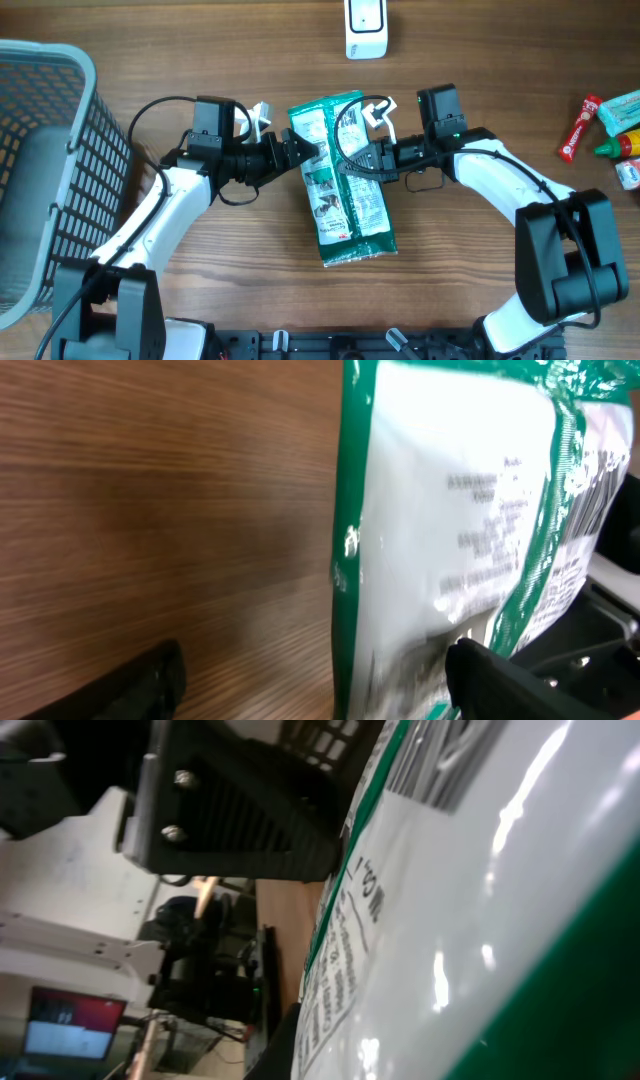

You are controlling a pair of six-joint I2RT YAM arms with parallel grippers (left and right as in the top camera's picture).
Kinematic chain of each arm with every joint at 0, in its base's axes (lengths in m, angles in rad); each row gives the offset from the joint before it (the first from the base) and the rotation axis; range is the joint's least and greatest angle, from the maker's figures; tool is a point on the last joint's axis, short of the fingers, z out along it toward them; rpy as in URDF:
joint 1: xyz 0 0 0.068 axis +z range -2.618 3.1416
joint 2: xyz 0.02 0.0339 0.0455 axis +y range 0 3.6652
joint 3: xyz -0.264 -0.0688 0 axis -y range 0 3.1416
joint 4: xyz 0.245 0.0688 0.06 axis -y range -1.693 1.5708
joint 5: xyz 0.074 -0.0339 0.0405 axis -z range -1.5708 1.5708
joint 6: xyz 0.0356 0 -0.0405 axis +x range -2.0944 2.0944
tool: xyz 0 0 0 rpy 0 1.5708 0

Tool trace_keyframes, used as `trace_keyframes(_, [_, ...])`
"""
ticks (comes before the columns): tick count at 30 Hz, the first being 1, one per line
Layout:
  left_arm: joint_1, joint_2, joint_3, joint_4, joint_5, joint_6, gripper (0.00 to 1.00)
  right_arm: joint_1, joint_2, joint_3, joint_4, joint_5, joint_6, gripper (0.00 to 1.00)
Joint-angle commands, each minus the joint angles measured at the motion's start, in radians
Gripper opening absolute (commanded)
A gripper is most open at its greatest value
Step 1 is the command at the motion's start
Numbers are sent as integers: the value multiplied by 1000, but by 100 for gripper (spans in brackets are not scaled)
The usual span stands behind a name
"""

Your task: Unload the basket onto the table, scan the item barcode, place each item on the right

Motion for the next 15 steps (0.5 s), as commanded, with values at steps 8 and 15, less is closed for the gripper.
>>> trace_keyframes(8, [-2,4,-1,136,310,3,48,3,-29,0,11,-123,-48,5])
trace_keyframes(15, [-2,4,-1,193,376,-53,4,3,-29,0,10,-123,-40,44])
